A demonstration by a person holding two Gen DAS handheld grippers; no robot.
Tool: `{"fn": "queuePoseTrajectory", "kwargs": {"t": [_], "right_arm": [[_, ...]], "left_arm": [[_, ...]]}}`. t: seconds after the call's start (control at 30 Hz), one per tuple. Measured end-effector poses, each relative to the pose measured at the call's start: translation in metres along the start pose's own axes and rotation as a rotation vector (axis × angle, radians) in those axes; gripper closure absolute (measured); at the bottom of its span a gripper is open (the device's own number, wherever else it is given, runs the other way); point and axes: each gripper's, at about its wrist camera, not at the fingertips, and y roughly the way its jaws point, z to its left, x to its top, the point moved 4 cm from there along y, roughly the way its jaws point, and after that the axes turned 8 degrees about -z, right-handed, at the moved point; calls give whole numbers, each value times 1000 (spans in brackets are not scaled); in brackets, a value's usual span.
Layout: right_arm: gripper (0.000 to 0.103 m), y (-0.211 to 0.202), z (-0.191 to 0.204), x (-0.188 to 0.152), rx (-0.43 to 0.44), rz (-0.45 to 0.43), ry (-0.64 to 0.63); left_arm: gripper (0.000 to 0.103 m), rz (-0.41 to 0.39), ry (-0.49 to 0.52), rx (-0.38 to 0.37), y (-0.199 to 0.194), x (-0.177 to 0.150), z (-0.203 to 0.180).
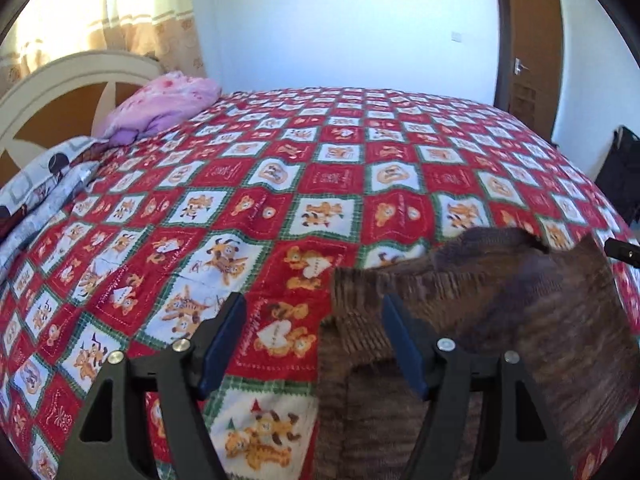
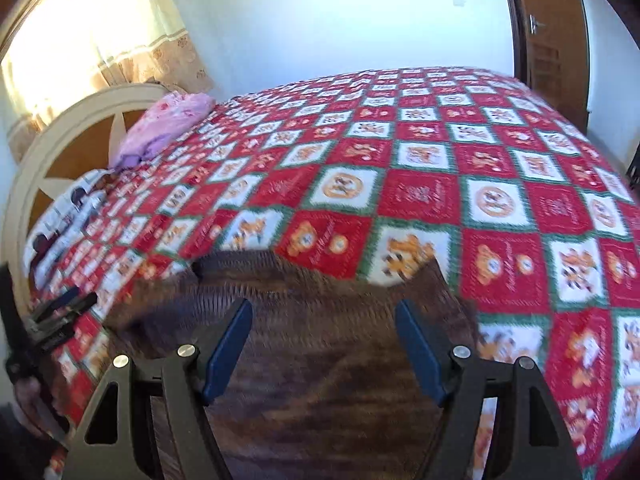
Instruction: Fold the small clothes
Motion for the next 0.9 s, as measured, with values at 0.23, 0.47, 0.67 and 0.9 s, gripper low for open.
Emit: {"fn": "queuePoseTrajectory", "kwargs": {"t": [0.23, 0.47, 0.67, 0.9], "right_arm": [[28, -19, 2, -38, -3, 53, -31], [28, -33, -2, -64, 4, 85, -8], [28, -40, 10, -78, 25, 85, -30], [28, -38, 20, -85, 10, 103, -53]], "left_arm": [[20, 100, 88, 113, 28, -14, -8], [20, 198, -74, 224, 45, -32, 40], [20, 59, -18, 171, 0, -12, 13], [3, 129, 211, 139, 30, -12, -45]]}}
